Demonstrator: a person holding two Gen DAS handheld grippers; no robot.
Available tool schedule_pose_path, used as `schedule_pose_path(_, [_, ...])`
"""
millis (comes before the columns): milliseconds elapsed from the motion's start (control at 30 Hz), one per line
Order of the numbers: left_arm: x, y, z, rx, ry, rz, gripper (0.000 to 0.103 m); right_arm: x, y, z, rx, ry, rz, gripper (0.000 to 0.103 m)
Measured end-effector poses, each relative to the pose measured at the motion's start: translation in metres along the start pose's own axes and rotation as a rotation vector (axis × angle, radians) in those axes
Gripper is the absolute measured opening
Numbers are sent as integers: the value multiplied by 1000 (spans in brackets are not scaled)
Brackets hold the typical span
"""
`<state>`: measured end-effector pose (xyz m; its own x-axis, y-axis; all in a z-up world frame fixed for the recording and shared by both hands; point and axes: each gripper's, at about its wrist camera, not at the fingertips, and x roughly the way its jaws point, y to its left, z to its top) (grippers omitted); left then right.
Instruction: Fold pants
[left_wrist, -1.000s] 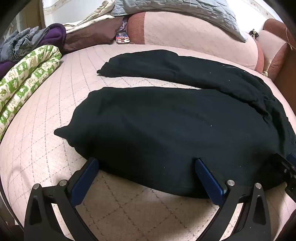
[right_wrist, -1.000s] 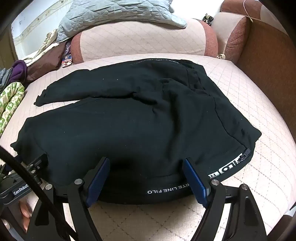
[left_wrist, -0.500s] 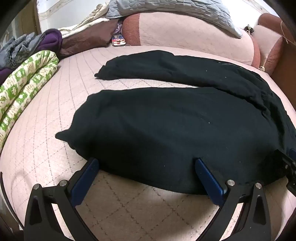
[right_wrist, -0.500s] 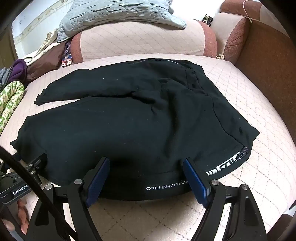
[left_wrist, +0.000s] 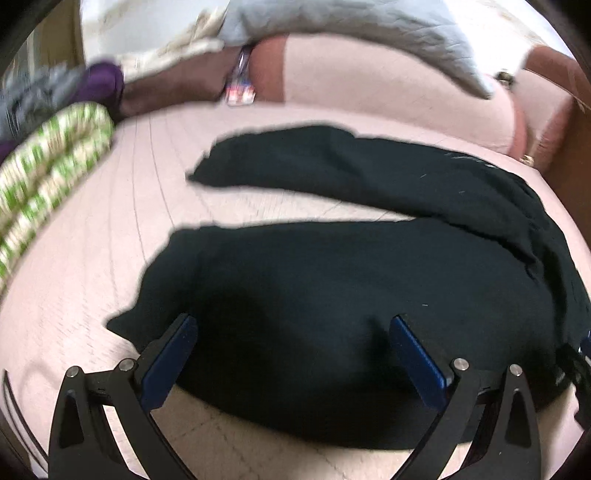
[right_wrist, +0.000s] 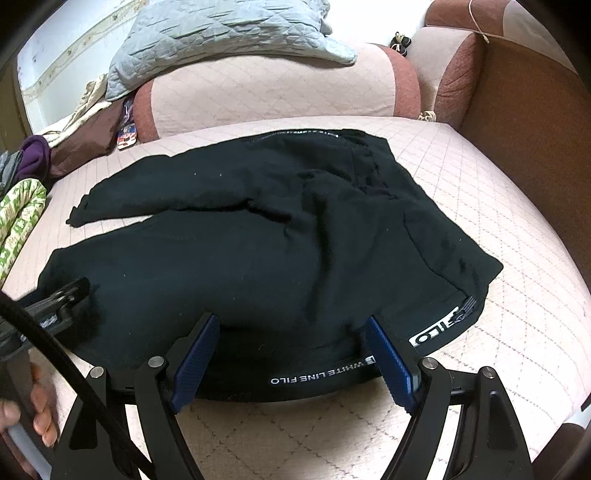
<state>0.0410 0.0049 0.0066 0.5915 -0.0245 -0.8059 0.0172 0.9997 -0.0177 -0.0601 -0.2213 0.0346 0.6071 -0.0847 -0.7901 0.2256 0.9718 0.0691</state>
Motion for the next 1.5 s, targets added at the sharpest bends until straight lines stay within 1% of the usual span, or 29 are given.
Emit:
schedule_pose_path(33, [6,3,1,-19,23,3,103,-1,-1,0,0,-4,1,85])
schedule_pose_path(67, [8,3,0,-21,24,21,103,-2,-1,0,0,-7,3,85])
schedule_pose_path(133, [11,-3,-2,-1,30,62,103,-3,-4,-1,7,-9,10,85])
schedule_pose_path(200, [11,-10,-4,12,20,101,103,-2,-7,-2,15,-7,17,85])
schedule_pose_path(267, [9,-12,-7,-3,4,118,103,-2,-11,-3,25,-6,22,85])
schedule_pose_path(433, [7,-6,-10,-22,-4,94,103,-2,-23,-6,56,-5,37,86])
schedule_pose_path(500, [7,-9,-9,-11,-4,107,103,-4,-30,-6,73,-20,41,86])
schedule_pose_path(567, [7,-7,-8,-19,-3,96,103,-5,-35,-6,83,-32,43,86])
schedule_pose_path(733, [7,-6,-8,-17,-3,94,103,-4,-44,-5,122,-26,70,86])
schedule_pose_path(1000, [7,-4,-8,-19,-3,91,103,-10,-70,-4,180,-56,34,87])
schedule_pose_path(1167, [7,-3,-9,-16,-4,89,103,-6,-83,-7,225,-36,36,87])
schedule_pose_path(1333, [7,-4,-9,-13,-5,95,103,-12,-79,-8,196,-55,28,88])
schedule_pose_path(1433, [7,-9,-10,10,-8,124,103,-11,-77,-10,193,-46,36,88])
schedule_pose_path(1500, [7,-6,-9,-2,1,109,103,-10,-75,-11,187,-40,40,88])
